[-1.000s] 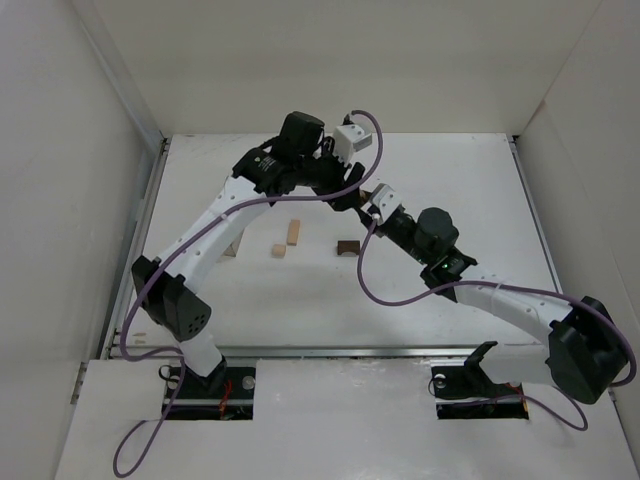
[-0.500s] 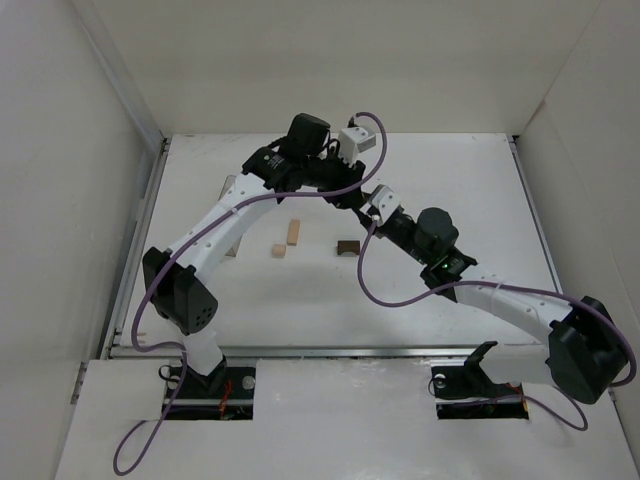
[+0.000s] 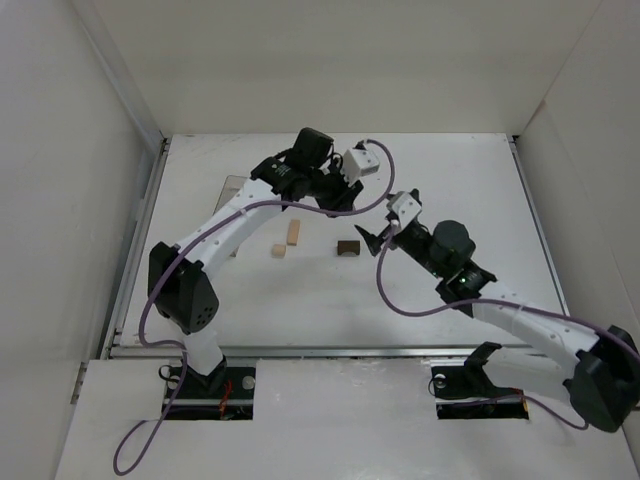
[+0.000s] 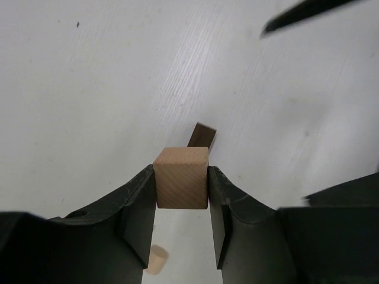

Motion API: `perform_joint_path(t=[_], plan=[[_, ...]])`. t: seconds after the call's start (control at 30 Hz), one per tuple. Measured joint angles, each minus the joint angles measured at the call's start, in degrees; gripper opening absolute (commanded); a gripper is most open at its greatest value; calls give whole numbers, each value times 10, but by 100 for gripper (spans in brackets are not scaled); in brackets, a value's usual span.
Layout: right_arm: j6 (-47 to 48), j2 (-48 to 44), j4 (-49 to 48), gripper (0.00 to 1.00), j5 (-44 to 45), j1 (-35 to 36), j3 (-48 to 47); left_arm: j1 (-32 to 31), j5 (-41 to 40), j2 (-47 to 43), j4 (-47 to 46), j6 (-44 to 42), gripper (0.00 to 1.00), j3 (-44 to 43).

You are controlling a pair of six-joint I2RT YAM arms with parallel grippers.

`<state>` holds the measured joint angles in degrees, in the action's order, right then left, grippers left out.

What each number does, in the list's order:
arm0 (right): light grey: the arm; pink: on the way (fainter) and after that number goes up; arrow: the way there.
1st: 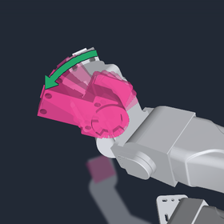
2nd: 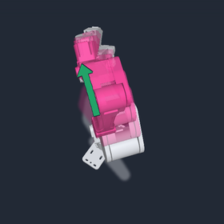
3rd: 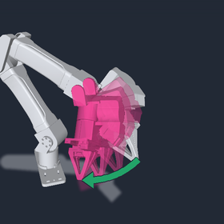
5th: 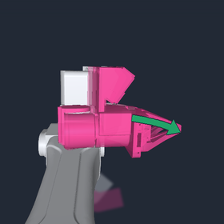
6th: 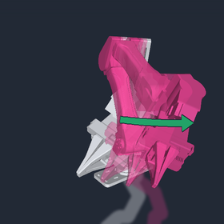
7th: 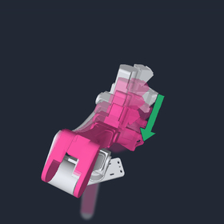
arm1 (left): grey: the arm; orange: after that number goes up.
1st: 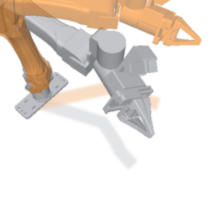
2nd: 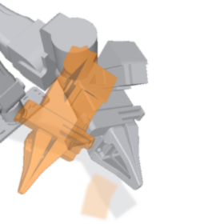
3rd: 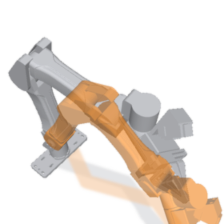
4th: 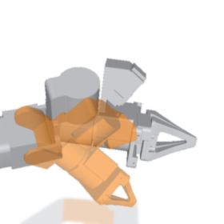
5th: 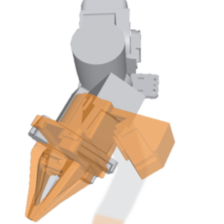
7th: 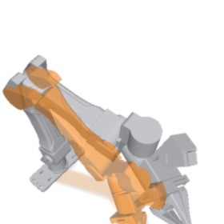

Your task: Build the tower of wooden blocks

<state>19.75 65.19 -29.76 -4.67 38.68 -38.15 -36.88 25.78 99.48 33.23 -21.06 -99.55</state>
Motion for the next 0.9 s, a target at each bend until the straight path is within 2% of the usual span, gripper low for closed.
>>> perform_joint_path(t=[0.2, 0.33, 0.6, 0.9], plan=[[-44, -149, 82, 100, 12, -12, 45, 3, -13, 23, 12, -190, 0, 54], [-97, -220, 150, 100, 52, -35, 45, 4, 10, 43, 13, -267, 0, 54], [-162, -295, 229, 100, 113, -65, 61, 0, 35, 89, -9, -325, 0, 97], [-179, -311, 263, 100, 127, -72, 91, -14, 39, 121, -34, -325, 0, 119]])
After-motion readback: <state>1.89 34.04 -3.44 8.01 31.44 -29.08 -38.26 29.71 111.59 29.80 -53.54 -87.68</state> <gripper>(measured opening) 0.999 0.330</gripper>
